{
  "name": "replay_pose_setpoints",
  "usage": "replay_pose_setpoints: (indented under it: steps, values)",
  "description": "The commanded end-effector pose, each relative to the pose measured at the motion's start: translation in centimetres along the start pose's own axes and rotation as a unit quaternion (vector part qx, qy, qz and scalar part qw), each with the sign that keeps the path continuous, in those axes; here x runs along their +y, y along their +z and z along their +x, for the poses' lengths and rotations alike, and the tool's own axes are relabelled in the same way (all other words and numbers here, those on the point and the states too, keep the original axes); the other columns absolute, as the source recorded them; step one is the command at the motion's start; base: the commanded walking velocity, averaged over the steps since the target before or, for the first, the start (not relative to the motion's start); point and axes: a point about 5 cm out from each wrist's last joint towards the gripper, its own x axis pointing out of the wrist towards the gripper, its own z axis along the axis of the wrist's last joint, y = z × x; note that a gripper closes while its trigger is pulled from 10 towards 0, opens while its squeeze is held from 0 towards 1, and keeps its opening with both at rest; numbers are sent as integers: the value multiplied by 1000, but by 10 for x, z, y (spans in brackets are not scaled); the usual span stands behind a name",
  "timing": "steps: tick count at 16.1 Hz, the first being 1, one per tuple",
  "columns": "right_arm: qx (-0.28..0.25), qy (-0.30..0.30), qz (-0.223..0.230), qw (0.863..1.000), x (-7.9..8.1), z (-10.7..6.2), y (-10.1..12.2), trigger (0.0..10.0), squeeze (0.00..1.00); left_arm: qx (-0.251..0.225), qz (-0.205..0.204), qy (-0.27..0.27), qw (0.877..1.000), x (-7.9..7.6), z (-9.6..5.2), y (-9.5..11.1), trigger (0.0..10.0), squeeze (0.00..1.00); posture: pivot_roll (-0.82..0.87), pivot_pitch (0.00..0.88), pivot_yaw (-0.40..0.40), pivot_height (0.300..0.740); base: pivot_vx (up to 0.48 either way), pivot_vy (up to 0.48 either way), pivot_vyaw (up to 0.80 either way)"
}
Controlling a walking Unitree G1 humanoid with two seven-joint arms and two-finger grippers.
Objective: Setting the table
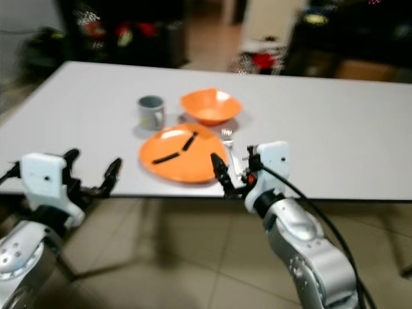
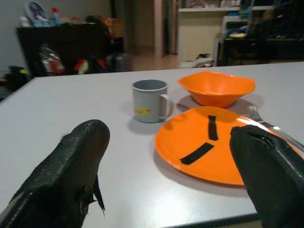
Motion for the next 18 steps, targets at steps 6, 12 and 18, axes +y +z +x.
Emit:
replay_pose_setpoints:
  steps: [6, 12, 18]
  values:
    - [-11, 31, -9, 999, 4, 7, 6, 10000, 1000, 8, -6, 10, 1000, 3, 5, -2, 10000, 0, -104, 13, 2, 740, 0, 0, 800]
    - [-3, 34, -9, 999, 4, 2, 2, 10000, 1000, 29, -12, 20, 999, 1, 4, -11, 10000, 0, -107, 36, 8, 740, 0, 0, 800]
    - [-7, 44, -10, 999, 4, 2, 4, 10000, 1000, 26, -18, 35, 999, 5, 3, -10, 10000, 0, -110, 25, 6, 740, 0, 0, 800]
